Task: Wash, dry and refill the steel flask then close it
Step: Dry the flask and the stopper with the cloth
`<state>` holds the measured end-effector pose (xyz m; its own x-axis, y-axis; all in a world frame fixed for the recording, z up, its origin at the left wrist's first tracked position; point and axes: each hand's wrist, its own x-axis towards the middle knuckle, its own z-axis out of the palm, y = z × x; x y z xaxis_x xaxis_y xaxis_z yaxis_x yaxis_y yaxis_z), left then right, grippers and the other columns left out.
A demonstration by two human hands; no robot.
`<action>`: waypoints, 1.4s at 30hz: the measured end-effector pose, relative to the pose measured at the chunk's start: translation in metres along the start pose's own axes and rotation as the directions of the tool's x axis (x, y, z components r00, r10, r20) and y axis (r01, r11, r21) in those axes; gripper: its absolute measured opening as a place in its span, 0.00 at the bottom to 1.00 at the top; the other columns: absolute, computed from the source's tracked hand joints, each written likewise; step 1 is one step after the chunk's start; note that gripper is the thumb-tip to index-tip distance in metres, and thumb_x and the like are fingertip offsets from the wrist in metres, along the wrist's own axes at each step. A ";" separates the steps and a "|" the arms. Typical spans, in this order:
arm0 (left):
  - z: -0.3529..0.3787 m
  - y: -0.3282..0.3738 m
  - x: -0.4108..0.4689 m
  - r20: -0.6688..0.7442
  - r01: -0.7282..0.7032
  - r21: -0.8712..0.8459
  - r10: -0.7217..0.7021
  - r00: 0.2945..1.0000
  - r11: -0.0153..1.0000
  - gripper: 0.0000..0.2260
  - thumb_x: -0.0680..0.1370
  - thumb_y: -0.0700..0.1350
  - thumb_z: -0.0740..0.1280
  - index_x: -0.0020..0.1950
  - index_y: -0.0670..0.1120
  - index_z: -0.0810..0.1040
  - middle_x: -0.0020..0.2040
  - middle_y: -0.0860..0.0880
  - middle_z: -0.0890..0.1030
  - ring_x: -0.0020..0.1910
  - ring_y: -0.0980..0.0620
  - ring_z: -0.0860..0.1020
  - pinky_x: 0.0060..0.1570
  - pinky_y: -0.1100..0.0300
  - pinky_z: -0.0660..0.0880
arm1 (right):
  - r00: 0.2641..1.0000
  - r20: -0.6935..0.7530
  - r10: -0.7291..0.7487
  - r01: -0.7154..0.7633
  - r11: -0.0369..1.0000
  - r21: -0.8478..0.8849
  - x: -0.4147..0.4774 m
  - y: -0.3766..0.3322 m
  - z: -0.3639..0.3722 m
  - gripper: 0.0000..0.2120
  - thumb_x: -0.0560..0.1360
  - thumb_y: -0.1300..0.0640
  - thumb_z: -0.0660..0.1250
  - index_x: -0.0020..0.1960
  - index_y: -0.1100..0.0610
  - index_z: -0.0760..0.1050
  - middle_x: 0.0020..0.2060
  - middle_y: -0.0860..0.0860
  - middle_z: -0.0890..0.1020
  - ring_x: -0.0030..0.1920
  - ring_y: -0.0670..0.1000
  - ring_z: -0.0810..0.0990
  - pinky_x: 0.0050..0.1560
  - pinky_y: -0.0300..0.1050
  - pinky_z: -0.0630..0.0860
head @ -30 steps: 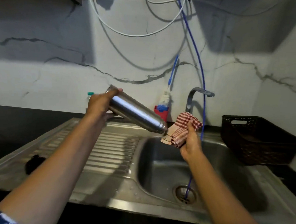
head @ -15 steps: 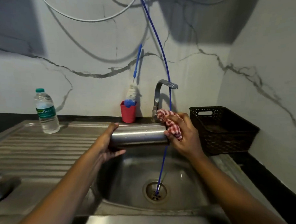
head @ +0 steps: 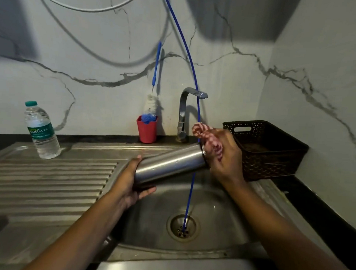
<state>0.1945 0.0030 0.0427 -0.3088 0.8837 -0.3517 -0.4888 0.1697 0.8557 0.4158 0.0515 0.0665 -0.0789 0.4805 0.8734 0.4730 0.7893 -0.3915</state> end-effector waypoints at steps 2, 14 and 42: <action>-0.003 -0.001 0.000 -0.028 0.057 0.011 -0.057 0.998 0.998 0.12 0.73 0.55 0.70 0.51 0.50 0.73 0.48 0.43 0.74 0.46 0.46 0.76 0.38 0.48 0.77 | 0.984 0.102 -0.146 0.154 0.985 -0.073 -0.004 0.010 0.001 0.29 0.75 0.33 0.51 0.61 0.55 0.72 0.55 0.59 0.75 0.50 0.55 0.77 0.50 0.42 0.73; 0.007 -0.012 0.003 0.036 -0.373 -0.084 0.376 0.926 0.924 0.18 0.77 0.50 0.64 0.64 0.47 0.69 0.64 0.40 0.73 0.58 0.45 0.76 0.32 0.59 0.78 | 0.499 0.310 0.809 -0.867 0.468 0.172 0.034 0.000 -0.019 0.33 0.75 0.32 0.48 0.52 0.59 0.77 0.50 0.61 0.81 0.51 0.61 0.81 0.53 0.57 0.78; -0.002 -0.008 0.013 0.031 -0.227 -0.120 0.232 0.972 0.966 0.10 0.75 0.52 0.66 0.53 0.50 0.73 0.52 0.45 0.77 0.49 0.49 0.76 0.33 0.54 0.78 | 0.892 -0.043 0.450 -0.439 0.886 0.150 0.003 0.008 0.006 0.20 0.74 0.40 0.61 0.61 0.48 0.75 0.53 0.49 0.80 0.52 0.48 0.78 0.55 0.44 0.77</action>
<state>0.1931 0.0120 0.0304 -0.3886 0.9120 -0.1315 -0.5000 -0.0889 0.8615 0.4139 0.0614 0.0638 0.1801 0.7671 0.6158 0.3219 0.5456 -0.7738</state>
